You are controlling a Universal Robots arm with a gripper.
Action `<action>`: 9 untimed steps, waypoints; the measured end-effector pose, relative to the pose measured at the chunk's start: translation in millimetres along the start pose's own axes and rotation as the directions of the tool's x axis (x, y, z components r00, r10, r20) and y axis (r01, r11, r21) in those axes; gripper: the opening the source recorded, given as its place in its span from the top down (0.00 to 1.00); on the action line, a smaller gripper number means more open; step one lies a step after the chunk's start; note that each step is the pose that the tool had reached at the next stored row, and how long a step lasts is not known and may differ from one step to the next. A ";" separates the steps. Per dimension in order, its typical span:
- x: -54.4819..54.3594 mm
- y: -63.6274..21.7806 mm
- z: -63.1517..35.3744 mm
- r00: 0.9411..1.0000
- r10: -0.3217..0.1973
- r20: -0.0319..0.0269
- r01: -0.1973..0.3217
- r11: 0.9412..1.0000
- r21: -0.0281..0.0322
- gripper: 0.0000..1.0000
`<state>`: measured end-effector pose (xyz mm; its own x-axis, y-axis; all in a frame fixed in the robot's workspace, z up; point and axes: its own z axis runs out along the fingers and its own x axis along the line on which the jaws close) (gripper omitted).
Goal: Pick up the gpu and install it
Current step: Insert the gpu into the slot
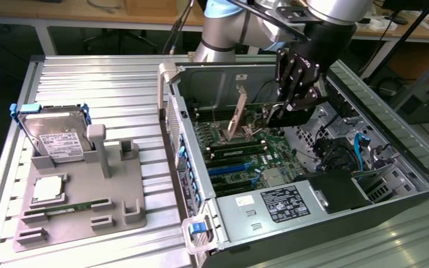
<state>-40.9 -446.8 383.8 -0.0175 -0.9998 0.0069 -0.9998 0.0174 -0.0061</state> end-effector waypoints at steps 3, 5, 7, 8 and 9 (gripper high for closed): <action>0.0 1.1 1.7 1.000 0.000 0.000 0.000 1.000 0.000 0.73; 0.0 1.9 2.9 1.000 0.000 0.000 0.000 1.000 0.000 0.73; 0.0 2.7 4.1 1.000 0.000 0.000 0.000 1.000 0.000 0.73; 0.0 3.1 4.7 1.000 0.000 0.000 0.000 1.000 0.000 0.73; 0.0 3.5 5.2 1.000 0.000 0.000 0.000 1.000 0.000 0.73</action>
<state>-44.4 -446.8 378.5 -0.0174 -0.9998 0.0073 -0.9998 0.0174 -0.0062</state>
